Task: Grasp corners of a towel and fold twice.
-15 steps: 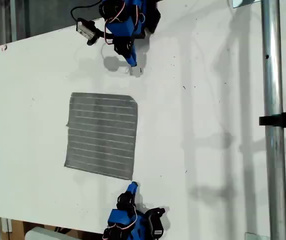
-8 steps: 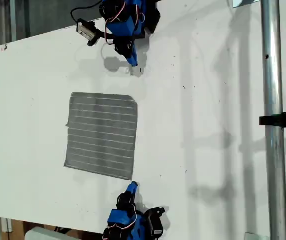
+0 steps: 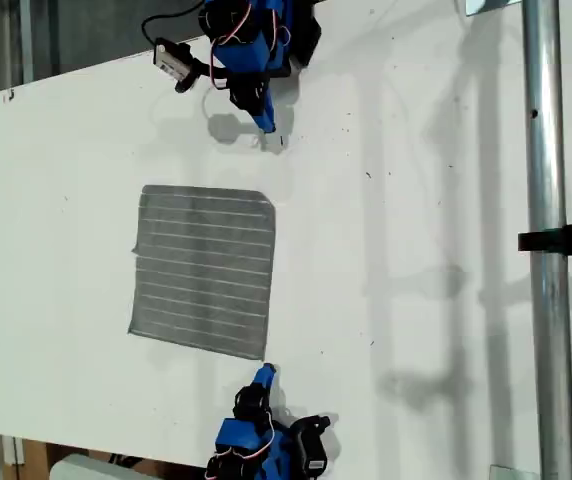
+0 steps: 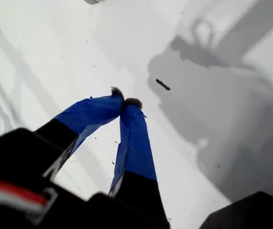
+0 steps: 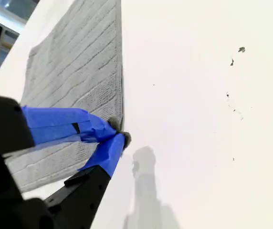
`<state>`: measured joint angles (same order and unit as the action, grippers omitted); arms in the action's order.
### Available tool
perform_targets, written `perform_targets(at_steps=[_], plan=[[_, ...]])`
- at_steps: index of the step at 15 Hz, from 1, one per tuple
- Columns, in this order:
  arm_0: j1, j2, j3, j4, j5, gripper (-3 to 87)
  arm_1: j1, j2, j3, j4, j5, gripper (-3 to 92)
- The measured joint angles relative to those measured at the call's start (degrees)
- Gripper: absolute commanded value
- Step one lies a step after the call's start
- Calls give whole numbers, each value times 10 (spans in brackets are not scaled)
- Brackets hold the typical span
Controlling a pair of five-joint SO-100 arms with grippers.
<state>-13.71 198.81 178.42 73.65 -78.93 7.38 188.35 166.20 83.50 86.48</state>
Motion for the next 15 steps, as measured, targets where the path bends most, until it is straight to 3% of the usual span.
perform_targets(at_steps=[7, 11, 15], plan=[[14, 0, 0, 0, -2, -8, -18, -36, -73, -11, -25, -3], [14, 0, 0, 0, -2, -8, 11, -367, -346, -48, -187, -3], [14, 0, 0, 1, -2, -8, 28, -724, -709, -16, -374, -3]])
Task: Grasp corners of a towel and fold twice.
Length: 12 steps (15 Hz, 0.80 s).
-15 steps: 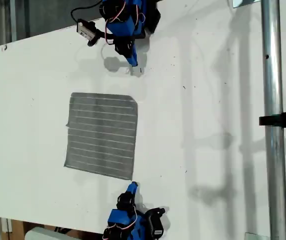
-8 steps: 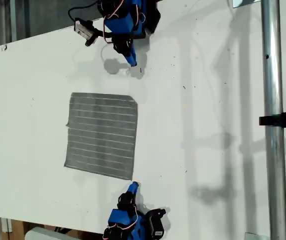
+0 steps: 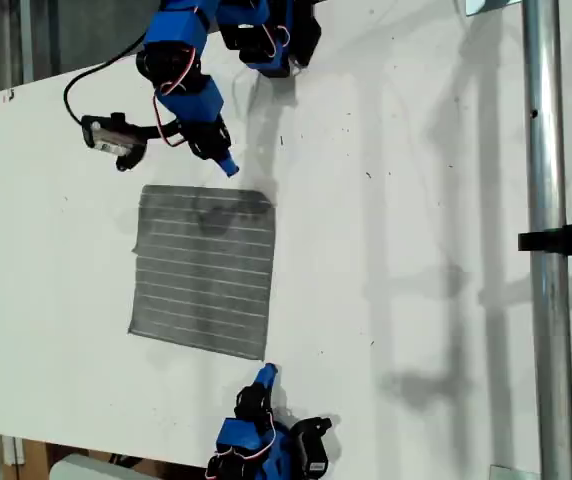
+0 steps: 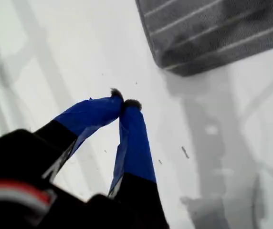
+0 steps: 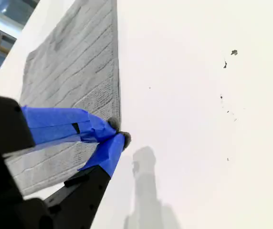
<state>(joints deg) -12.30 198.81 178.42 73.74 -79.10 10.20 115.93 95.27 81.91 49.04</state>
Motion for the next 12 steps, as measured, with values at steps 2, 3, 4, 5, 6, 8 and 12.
perform_targets(at_steps=[2, 3, 4, 5, 6, 8, 12], plan=[[0, 0, 0, 3, 0, -8, -1, -120, -127, 26, -67, -3], [0, 0, 0, 3, -4, -9, 1, -149, -155, 32, -88, -3], [0, 0, -2, 8, -16, -9, 6, -155, -163, 34, -98, -3], [-1, -3, -23, 18, -36, -9, 10, -156, -167, 38, -104, -3], [-1, -11, -69, 32, -49, -9, 13, -156, -167, 39, -106, -3], [1, -178, -256, 92, -55, -9, 15, -156, -167, 39, -112, -3], [-12, -507, -629, 221, 8, -9, 16, -164, -167, 39, -112, 32]])
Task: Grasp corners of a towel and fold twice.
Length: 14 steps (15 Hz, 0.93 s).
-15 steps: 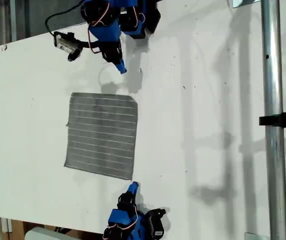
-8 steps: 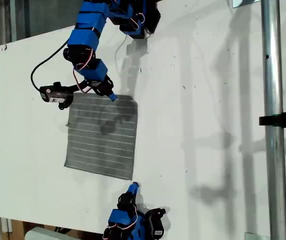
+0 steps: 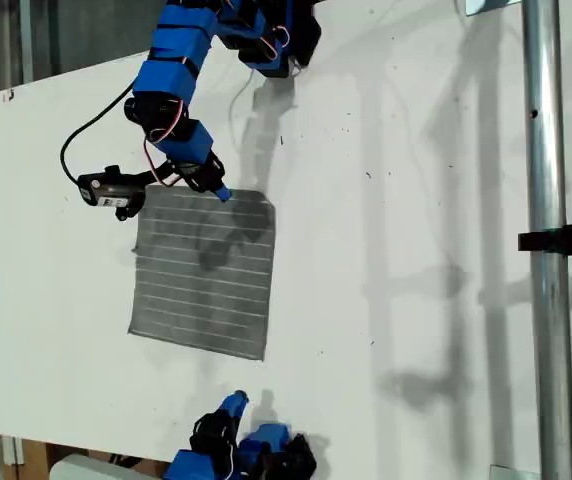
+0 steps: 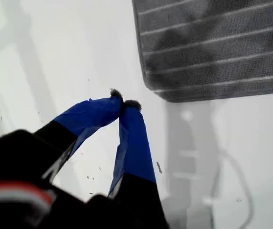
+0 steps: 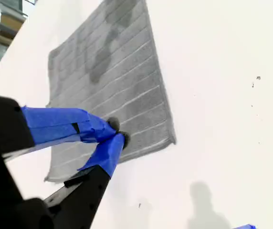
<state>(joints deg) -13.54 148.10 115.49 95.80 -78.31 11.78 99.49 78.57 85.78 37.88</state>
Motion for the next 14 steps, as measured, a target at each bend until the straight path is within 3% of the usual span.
perform_targets(at_steps=[4, 7, 14], plan=[[5, -186, -135, -2, 63, 18, 4, -17, 11, 8, -2, 255], [7, -190, -145, 5, 73, 49, 4, -44, 33, 11, -28, 348], [10, -192, -145, 5, 65, 38, 53, -248, 40, -66, -109, 327]])
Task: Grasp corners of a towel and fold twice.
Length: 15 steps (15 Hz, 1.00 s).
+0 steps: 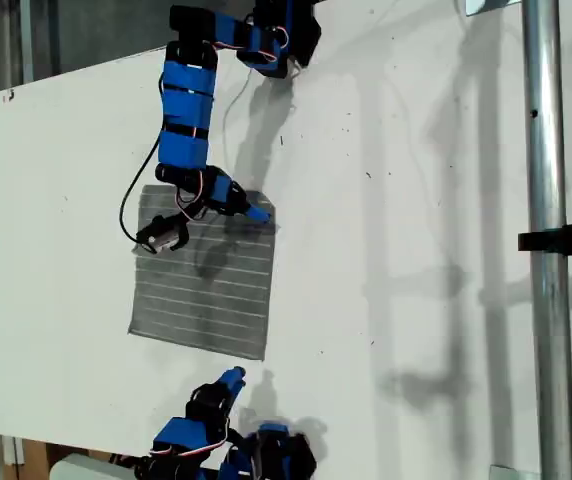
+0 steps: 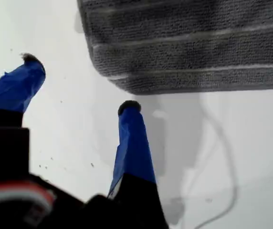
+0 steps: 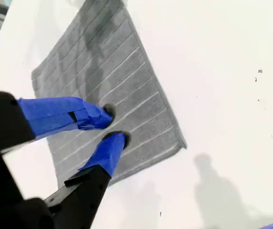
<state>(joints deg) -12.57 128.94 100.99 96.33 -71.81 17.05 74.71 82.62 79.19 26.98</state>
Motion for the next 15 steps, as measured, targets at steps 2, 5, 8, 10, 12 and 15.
perform_targets(at_steps=[2, 5, 8, 10, 12, 15], plan=[[4, 0, 3, 0, -9, 38, 25, -51, 4, -36, -11, 321], [7, 6, 12, 0, -15, 35, 38, -126, -8, -54, -13, 263], [7, 14, 24, 0, -15, 31, 39, -156, -41, -53, -13, -2], [7, 16, 27, -4, -15, 27, 32, -156, -50, -62, -12, -2], [-4, 13, 51, -30, -7, 58, 21, -156, -49, -67, -11, -2], [-52, -33, 112, -99, 33, 180, 18, -156, -50, -67, -11, -2]])
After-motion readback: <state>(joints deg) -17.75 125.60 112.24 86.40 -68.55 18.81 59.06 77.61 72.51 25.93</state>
